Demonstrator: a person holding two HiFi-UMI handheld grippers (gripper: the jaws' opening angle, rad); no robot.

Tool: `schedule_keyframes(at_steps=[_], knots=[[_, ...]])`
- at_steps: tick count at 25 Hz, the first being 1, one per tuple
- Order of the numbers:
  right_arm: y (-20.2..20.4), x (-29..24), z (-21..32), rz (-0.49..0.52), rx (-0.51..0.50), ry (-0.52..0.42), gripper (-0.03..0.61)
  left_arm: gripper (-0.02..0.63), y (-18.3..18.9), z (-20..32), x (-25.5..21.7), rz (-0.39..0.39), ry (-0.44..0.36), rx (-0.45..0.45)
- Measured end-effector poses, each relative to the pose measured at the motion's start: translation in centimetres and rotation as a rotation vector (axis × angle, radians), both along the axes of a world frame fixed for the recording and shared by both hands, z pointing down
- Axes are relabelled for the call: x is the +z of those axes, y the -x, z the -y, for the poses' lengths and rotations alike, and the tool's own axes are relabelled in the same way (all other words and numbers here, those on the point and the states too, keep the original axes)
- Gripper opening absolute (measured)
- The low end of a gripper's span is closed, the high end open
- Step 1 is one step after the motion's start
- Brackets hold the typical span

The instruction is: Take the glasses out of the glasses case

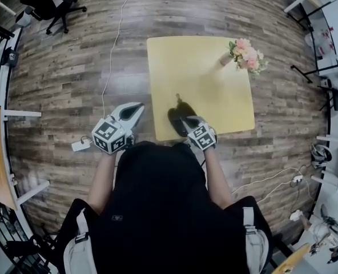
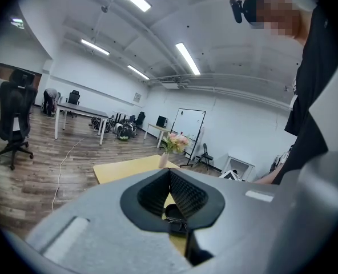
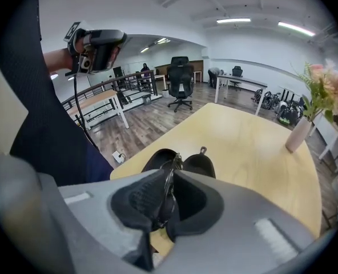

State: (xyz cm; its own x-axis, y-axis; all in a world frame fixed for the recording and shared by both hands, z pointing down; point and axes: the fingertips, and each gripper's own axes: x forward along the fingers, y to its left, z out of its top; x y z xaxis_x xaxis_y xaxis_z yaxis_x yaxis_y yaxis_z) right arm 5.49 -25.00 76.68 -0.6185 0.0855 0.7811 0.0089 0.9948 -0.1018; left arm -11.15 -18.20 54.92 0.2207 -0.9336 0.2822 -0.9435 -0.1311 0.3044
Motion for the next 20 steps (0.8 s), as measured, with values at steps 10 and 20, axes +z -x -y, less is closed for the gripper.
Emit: schedule_keyframes(at_steps=[10,20], knots=[[1.1,2.9,-1.0,-0.081,-0.017,0.051,0.069,0.011,1.6,-1.4,0.1,0.01,0.011,-0.04],[1.2,4.8,-0.9,-0.142,-0.021,0.068,0.085,0.011,2.8,-2.1,-0.2,0.022,0.013,-0.081]])
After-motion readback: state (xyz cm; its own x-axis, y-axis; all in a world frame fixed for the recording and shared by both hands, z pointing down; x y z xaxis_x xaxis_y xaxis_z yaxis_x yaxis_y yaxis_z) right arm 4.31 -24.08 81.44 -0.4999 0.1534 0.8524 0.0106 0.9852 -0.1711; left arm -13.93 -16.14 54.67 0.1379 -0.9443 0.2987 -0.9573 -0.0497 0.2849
